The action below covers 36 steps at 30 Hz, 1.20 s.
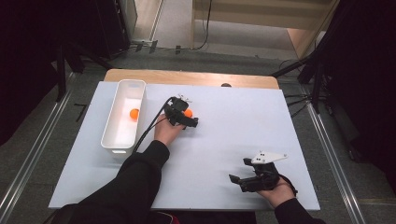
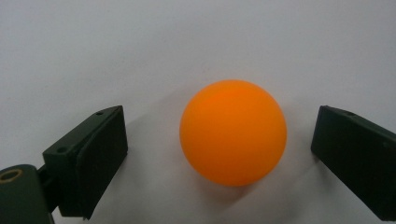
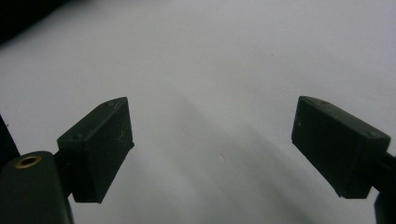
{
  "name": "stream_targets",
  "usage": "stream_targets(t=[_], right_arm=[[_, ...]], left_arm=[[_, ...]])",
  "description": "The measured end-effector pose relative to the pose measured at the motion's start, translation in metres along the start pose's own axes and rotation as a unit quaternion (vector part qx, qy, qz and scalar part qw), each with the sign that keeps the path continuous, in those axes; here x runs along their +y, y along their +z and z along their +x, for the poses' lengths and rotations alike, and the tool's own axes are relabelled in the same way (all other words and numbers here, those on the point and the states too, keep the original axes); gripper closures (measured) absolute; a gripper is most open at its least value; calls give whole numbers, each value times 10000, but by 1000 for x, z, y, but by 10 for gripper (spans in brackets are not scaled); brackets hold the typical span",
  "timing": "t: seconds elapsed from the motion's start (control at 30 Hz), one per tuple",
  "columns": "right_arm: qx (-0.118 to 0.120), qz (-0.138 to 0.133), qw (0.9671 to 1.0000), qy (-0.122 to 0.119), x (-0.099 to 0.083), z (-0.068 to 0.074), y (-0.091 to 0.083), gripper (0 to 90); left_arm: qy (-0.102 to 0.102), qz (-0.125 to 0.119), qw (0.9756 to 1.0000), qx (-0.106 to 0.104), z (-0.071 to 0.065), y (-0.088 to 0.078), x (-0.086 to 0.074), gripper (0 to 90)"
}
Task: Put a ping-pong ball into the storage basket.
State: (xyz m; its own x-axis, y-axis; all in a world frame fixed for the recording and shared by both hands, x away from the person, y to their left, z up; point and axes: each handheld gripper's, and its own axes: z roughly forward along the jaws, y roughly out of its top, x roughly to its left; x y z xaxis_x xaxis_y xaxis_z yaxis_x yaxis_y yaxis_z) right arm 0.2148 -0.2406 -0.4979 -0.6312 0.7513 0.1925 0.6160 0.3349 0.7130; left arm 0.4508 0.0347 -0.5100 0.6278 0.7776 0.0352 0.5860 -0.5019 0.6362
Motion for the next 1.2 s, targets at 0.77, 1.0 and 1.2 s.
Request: stream_targets(t=[0.77, 1.0, 1.2], right_arm=[[-24, 52, 10000, -17, 0, 1, 0, 111], [-27, 61, 10000, -28, 0, 1, 1, 111], [-25, 85, 10000, -34, 0, 1, 1, 111]], left_arm=[[63, -438, 9990, -22, -5, -5, -11, 159], [65, -490, 9988, -33, -7, -7, -13, 250], [54, -516, 9986, -43, -7, -9, -14, 334]])
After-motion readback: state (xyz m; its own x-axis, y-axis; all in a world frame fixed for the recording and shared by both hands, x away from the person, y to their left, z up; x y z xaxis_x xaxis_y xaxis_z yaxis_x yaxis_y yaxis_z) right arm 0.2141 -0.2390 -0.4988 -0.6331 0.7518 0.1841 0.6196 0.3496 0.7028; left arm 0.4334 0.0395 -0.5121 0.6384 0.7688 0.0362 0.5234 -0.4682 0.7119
